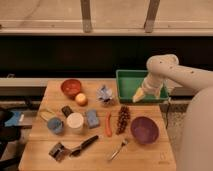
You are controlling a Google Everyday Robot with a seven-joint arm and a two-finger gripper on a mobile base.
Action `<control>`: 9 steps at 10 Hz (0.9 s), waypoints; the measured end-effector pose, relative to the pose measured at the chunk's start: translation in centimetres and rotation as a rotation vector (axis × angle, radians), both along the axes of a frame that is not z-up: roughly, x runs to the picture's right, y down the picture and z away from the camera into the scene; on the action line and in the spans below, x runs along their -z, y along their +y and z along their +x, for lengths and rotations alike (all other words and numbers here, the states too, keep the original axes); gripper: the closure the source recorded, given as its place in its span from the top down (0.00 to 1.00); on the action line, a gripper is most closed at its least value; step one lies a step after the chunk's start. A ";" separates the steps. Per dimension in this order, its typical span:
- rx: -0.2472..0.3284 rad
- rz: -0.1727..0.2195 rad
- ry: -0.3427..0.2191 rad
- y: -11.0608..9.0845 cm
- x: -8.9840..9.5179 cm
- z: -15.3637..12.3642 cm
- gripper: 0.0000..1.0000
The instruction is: Place fork in plastic cup
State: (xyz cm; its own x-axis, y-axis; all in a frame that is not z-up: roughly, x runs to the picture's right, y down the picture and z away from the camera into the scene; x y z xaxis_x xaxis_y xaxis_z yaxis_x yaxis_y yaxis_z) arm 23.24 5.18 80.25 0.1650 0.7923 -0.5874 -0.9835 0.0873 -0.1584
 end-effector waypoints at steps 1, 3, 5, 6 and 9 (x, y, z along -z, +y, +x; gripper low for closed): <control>0.032 -0.001 -0.036 -0.4 -0.2 -2.1 0.80; 0.125 0.003 -0.126 -1.1 -0.2 -7.4 0.80; 0.236 0.003 -0.230 -0.3 0.9 -12.9 0.80; 0.272 -0.001 -0.267 0.5 1.6 -14.8 0.80; 0.366 -0.054 -0.400 4.7 3.6 -18.8 0.80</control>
State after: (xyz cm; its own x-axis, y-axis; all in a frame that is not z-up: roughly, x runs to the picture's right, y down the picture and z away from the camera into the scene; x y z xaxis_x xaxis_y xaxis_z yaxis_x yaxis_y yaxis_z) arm 4.47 9.91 76.64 0.6431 0.6116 -0.4607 -0.7526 0.3939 -0.5277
